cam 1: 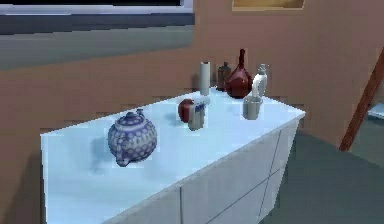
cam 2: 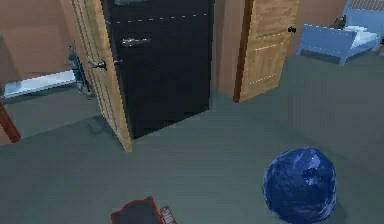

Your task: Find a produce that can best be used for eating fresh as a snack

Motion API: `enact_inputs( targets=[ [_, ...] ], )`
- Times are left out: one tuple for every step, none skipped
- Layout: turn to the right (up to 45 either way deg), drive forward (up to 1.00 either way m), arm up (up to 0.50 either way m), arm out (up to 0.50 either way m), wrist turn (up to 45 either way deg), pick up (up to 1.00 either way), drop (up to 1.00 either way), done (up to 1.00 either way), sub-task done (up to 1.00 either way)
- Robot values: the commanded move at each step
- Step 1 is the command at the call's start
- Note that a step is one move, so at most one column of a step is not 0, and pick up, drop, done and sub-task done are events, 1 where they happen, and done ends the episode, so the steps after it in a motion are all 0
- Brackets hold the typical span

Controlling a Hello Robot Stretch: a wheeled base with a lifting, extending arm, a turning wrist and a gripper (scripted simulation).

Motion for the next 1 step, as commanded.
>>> enact_inputs(
  targets=[
    [0.0, 0.00, 0.00, 0.00, 0.0, 0.00, 0.00, 1.00, 0.00]
  ],
)
